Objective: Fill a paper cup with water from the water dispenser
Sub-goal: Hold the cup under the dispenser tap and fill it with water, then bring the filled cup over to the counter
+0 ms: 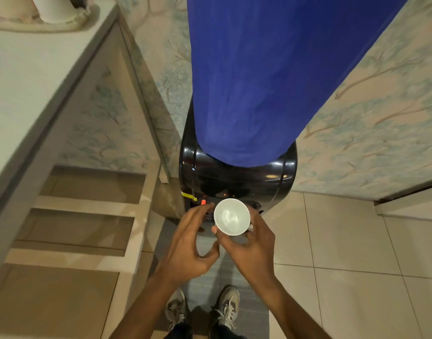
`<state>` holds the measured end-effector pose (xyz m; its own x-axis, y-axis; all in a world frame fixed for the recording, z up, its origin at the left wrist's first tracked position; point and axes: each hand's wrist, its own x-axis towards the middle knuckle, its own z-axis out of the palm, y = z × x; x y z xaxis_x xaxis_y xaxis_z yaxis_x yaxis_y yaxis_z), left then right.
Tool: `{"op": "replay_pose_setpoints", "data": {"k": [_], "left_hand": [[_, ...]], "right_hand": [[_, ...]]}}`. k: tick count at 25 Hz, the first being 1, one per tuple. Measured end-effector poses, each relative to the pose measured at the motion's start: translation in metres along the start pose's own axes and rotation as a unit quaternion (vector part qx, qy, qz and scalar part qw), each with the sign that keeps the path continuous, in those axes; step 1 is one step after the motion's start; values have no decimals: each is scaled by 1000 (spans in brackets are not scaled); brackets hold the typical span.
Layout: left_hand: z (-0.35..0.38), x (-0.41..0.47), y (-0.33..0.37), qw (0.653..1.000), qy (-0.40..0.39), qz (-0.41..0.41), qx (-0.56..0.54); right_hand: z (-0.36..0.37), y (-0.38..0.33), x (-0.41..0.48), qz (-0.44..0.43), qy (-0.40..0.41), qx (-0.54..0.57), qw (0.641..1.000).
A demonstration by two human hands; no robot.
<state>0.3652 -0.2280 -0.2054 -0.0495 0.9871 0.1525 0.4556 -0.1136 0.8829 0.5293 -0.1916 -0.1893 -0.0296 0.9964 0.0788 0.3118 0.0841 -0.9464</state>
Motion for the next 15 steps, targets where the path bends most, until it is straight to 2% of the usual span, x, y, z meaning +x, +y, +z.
{"op": "replay_pose_setpoints", "data": {"k": [9, 15], "left_hand": [[-28, 20, 84, 993, 94, 51, -54], [-48, 28, 114, 989, 125, 49, -69]], "right_hand": [[-21, -98, 8, -56, -20, 16, 998], [-25, -136, 16, -72, -22, 24, 997]]}}
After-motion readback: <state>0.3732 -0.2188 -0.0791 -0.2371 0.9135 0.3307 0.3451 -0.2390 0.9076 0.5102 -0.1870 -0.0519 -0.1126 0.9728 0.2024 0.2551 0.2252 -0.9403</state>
